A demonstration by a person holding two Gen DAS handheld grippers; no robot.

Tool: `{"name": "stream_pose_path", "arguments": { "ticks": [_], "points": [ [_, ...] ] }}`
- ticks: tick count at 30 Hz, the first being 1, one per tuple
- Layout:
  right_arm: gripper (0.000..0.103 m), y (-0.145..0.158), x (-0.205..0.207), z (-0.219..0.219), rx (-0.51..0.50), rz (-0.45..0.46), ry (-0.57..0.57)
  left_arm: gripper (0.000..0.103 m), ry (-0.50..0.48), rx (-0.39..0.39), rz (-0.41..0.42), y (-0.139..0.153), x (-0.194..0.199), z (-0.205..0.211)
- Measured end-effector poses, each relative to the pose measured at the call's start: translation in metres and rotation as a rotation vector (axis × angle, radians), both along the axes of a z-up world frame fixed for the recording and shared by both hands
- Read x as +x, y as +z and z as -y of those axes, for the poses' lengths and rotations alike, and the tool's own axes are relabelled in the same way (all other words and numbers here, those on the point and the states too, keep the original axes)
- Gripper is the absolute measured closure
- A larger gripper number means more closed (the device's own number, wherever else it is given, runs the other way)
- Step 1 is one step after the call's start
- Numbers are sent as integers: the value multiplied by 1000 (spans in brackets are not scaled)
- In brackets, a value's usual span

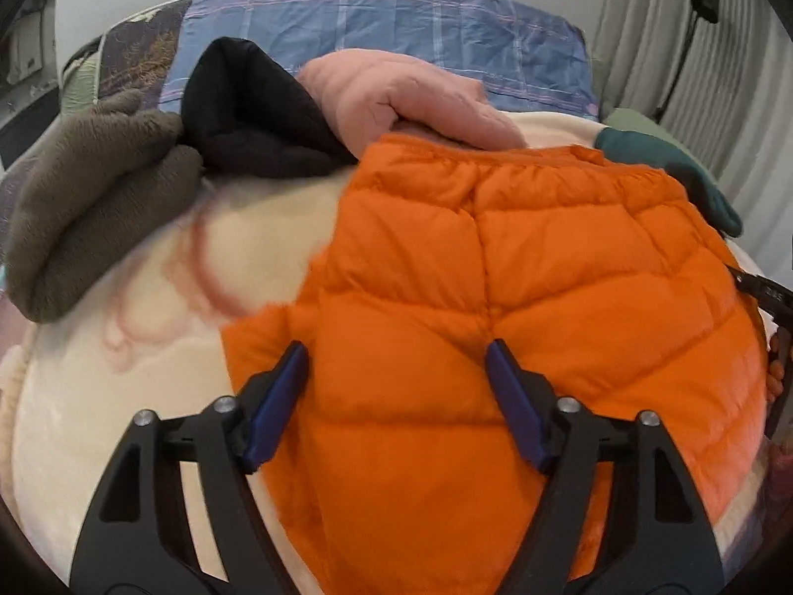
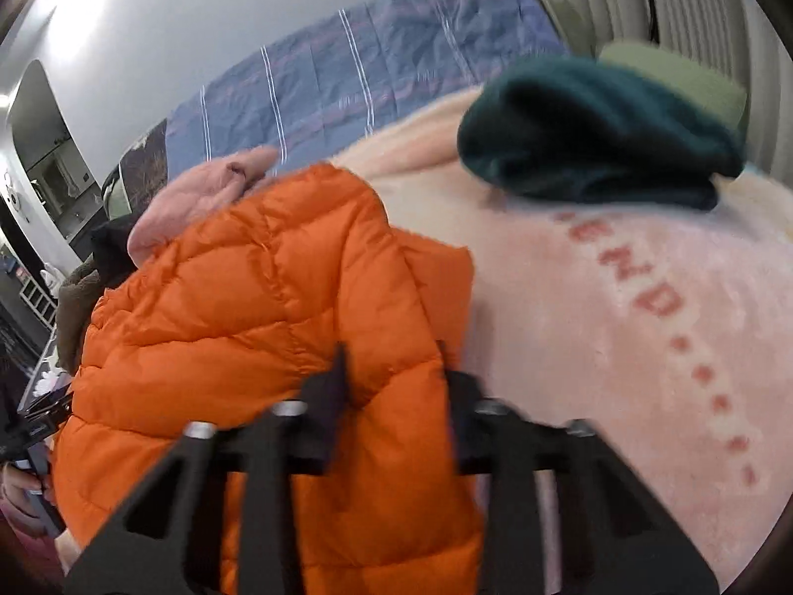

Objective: Fold large clothes

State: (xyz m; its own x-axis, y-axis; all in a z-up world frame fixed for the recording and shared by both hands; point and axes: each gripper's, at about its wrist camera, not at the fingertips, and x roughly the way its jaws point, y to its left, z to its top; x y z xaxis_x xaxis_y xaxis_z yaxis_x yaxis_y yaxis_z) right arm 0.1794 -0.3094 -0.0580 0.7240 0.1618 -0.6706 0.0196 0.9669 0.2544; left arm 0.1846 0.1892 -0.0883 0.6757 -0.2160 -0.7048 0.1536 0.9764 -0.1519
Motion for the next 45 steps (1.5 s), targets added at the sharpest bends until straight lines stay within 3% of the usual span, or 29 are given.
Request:
{"name": "stream_pose_path", "arguments": {
  "ticks": [3,6,8,10,12,14,16,18,21,23,25,27,30,33,36,40,45],
  "points": [
    [98,20,-28,-13,-55,93,2,85,-65,-111,-8,5,-13,-5],
    [98,37,-52,-21,-82,155,15,91,-77,-122,25,19,-36,0],
    [98,40,-63,-20,-91,139,17,91,-74,-109,29,24,-48,0],
    [96,34,-66,-14,-102,91,21,91,-77,-69,30,21,-59,-2],
    [88,17,-63,-12,-128,20,17,82,-88,-16,28,13,-65,2],
    [73,8,-57,-13,-139,-31,5,76,-85,5,42,12,-68,3],
    [66,15,-57,-13,-125,-14,-27,71,-57,7,67,21,-69,2],
    [62,39,-64,-16,-108,78,-39,64,-45,-15,124,40,-74,2],
    [59,70,-68,-40,-159,191,2,59,-52,-14,225,71,-81,13],
    [55,78,-54,-60,-189,191,67,56,-104,-26,274,87,-79,31],
    [53,74,-38,-84,-210,150,134,56,-126,-6,267,91,-66,53],
    [53,58,-8,-99,-198,86,166,56,-135,22,245,85,-49,72],
    [52,34,28,-103,-223,35,121,52,-79,131,208,61,-10,93],
    [43,3,63,-91,-215,3,82,48,17,216,133,21,34,92],
    [42,-14,81,-76,-79,-8,76,48,56,99,107,5,52,71],
    [40,-20,77,-88,-106,20,98,48,57,71,99,-4,47,64],
    [39,-27,85,-87,-57,10,129,48,63,38,81,-13,44,58]
  ]
}}
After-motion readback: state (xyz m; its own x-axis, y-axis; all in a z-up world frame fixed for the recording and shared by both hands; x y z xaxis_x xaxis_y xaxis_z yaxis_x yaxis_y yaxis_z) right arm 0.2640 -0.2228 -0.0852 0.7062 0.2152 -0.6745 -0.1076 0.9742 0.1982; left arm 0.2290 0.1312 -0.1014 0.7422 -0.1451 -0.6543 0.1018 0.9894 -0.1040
